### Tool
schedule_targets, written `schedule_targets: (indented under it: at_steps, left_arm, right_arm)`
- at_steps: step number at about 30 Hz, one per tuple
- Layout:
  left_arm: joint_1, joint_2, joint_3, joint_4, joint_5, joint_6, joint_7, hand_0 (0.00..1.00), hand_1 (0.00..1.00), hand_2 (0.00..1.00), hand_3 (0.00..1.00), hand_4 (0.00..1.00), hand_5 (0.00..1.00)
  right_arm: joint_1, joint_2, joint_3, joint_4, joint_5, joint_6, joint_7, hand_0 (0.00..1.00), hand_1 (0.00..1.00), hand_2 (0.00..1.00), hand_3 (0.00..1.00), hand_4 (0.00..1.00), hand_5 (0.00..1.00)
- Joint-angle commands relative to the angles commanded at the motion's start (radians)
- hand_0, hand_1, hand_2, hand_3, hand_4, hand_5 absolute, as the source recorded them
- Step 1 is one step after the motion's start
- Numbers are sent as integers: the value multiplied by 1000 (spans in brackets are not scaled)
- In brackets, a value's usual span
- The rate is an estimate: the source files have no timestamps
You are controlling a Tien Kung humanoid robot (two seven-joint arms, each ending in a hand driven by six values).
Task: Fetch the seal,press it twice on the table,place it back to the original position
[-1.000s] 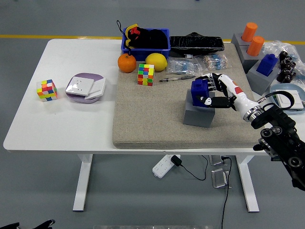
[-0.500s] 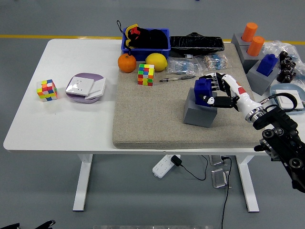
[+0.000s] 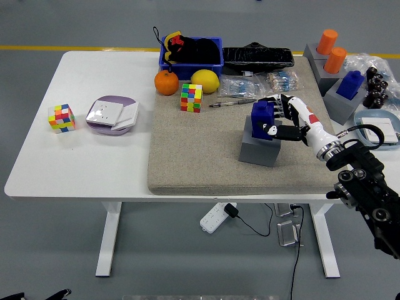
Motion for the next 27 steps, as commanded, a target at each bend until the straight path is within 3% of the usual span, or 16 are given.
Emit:
schedule_targets:
  at_steps: [12, 27]
  left_arm:
    - [-1, 2, -2, -1, 6, 1, 1, 813, 785, 762, 799, 681, 425]
    - [6, -3, 5, 0, -5, -1, -2, 813, 785, 762, 799, 681, 425]
  right_arm:
    - [-17, 33, 60, -18, -11, -14, 7, 582, 460, 463, 494, 690, 2]
    - [-39, 45, 81, -20, -17, -19, 7, 582, 460, 462, 493, 688, 2]
